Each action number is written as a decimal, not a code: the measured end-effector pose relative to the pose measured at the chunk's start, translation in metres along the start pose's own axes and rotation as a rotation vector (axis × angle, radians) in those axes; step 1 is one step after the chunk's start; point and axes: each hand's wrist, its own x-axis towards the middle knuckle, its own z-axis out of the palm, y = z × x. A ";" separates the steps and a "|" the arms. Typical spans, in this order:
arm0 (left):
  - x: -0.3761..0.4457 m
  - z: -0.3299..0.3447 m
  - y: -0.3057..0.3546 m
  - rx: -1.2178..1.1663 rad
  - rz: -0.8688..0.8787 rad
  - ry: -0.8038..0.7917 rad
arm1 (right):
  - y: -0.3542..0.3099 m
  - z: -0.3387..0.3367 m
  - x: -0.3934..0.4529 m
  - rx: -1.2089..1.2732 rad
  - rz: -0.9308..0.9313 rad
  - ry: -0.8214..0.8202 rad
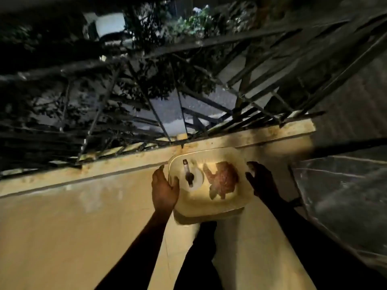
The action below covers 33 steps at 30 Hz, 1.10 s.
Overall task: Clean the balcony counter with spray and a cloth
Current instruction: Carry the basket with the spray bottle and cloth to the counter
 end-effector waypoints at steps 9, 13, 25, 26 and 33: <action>0.025 0.028 -0.012 -0.013 -0.245 -0.061 | 0.019 0.026 0.030 -0.073 0.064 0.011; 0.024 0.020 -0.018 0.047 -0.211 -0.026 | 0.014 0.032 0.032 -0.104 0.071 0.008; -0.003 -0.104 0.115 0.116 -0.054 0.245 | -0.057 -0.097 0.006 0.161 -0.109 0.145; -0.012 -0.111 0.137 0.100 -0.010 0.250 | -0.059 -0.122 0.001 0.226 -0.081 0.172; -0.074 -0.105 0.284 -0.019 0.232 0.177 | -0.002 -0.279 -0.028 0.335 -0.004 0.395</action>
